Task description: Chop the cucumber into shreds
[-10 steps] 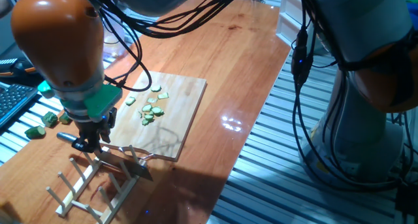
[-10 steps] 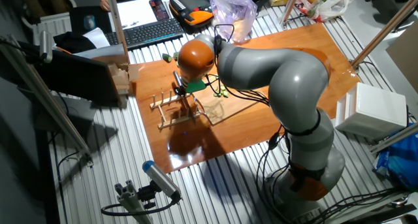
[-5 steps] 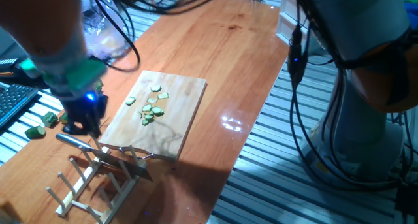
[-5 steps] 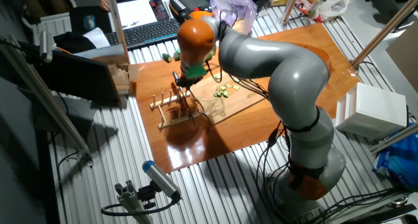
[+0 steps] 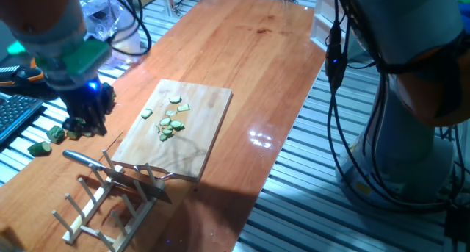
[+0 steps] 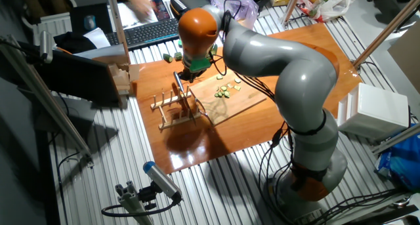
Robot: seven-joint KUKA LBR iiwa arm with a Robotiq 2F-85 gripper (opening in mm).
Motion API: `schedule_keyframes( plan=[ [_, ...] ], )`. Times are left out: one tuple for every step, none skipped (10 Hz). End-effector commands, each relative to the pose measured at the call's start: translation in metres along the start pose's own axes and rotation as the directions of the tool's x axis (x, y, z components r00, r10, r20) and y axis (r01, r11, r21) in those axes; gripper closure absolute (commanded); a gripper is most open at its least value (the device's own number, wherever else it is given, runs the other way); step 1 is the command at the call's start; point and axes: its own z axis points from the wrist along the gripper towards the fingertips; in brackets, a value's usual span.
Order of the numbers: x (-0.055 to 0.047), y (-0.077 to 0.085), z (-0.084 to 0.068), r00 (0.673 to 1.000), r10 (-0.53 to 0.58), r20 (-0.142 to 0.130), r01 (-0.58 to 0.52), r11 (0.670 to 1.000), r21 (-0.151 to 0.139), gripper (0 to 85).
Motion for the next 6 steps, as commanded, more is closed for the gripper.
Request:
schedule_keyframes(
  plan=[
    [0.0002,-0.0005,-0.0004,1.0,-0.003,0.002,0.003,1.0,0.002,85.0],
    [-0.0007,-0.0013,-0.0005,1.0,-0.001,0.004,0.001,1.0,0.001,85.0],
    [-0.0014,-0.0016,-0.0002,1.0,0.002,0.005,-0.002,1.0,0.001,85.0],
    [-0.0015,-0.0016,0.0,1.0,0.002,0.0,-0.002,1.0,0.002,85.0],
    [-0.0011,-0.0015,-0.0001,1.0,0.002,-0.004,-0.002,1.0,-0.001,85.0],
    [-0.0007,-0.0013,-0.0002,1.0,0.004,-0.005,-0.004,1.0,-0.004,85.0]
  ],
)
